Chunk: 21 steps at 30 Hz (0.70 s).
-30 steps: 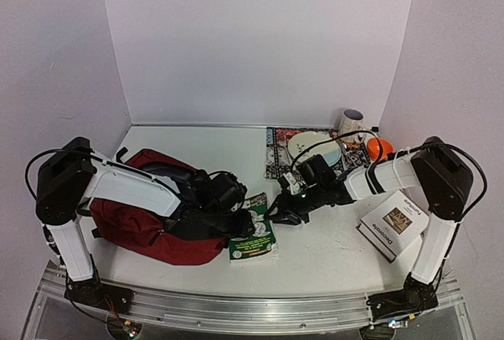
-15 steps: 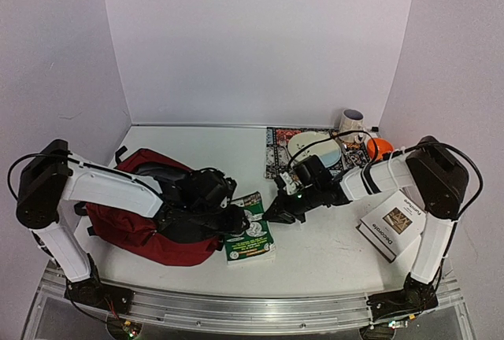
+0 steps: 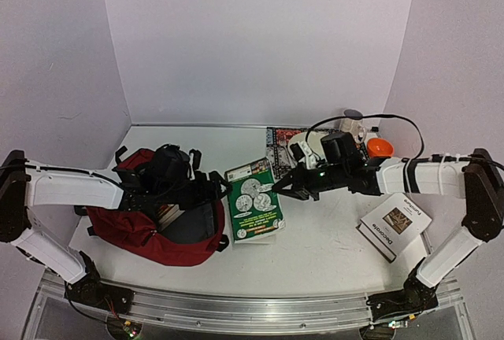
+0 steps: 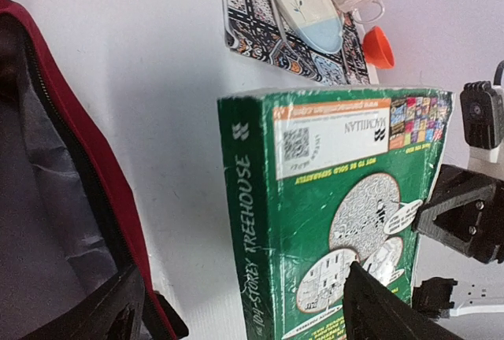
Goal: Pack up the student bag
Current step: Pass from the right arm to the left
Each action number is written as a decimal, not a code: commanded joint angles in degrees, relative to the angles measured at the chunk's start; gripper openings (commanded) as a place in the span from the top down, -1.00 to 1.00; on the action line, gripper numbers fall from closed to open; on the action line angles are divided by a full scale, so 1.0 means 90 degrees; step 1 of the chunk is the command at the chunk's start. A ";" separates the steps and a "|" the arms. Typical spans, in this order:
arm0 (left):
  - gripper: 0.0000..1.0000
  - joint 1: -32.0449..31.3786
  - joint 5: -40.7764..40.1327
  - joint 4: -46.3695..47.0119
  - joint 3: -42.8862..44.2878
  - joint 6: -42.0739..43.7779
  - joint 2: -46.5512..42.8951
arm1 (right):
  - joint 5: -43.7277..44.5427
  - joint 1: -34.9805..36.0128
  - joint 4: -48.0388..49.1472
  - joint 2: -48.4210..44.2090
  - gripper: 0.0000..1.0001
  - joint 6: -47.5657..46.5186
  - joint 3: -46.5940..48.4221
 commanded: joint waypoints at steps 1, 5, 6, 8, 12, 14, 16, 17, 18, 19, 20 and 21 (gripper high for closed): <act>-0.83 0.0093 0.0531 0.0863 -0.0185 -0.0101 -0.0298 | -0.0513 -0.0098 0.0720 -0.0615 1.00 -0.0050 -0.0083; -0.83 0.0132 0.0829 0.1117 -0.0147 -0.0044 -0.0282 | -0.0784 -0.0112 0.1125 -0.0798 1.00 0.0083 -0.0152; -0.84 0.0138 0.0907 0.1246 -0.0149 -0.0071 -0.0268 | -0.0894 -0.0110 0.1319 -0.0791 1.00 0.0166 -0.0173; -0.83 0.0161 0.1052 0.1483 -0.0169 -0.0130 -0.0231 | -0.1086 -0.0108 0.1690 -0.0754 1.00 0.0343 -0.0206; -0.83 0.0204 0.1338 0.1805 -0.0085 -0.0238 -0.0058 | -0.1274 -0.0110 0.2105 -0.0734 1.00 0.0538 -0.0198; -0.80 0.0222 0.1589 0.2025 -0.0061 -0.0332 0.0008 | -0.1309 -0.0108 0.2144 -0.0746 1.00 0.0545 -0.0152; -0.71 0.0226 0.1837 0.2364 -0.0106 -0.0439 -0.0032 | -0.1349 -0.0107 0.2162 -0.0727 1.00 0.0530 -0.0092; -0.60 0.0227 0.1933 0.2534 -0.0128 -0.0500 -0.0079 | -0.1374 -0.0109 0.2159 -0.0704 1.00 0.0516 -0.0068; -0.53 0.0234 0.2019 0.2669 -0.0153 -0.0552 -0.0132 | -0.1395 -0.0108 0.2159 -0.0672 1.00 0.0516 -0.0044; -0.42 0.0235 0.2074 0.2769 -0.0168 -0.0606 -0.0198 | -0.1398 -0.0105 0.2160 -0.0627 1.00 0.0507 -0.0025; -0.33 0.0235 0.2134 0.2867 -0.0185 -0.0669 -0.0281 | -0.1399 -0.0105 0.2159 -0.0588 1.00 0.0489 -0.0016; -0.24 0.0235 0.2186 0.2954 -0.0200 -0.0717 -0.0356 | -0.1393 -0.0106 0.2163 -0.0540 1.00 0.0481 -0.0002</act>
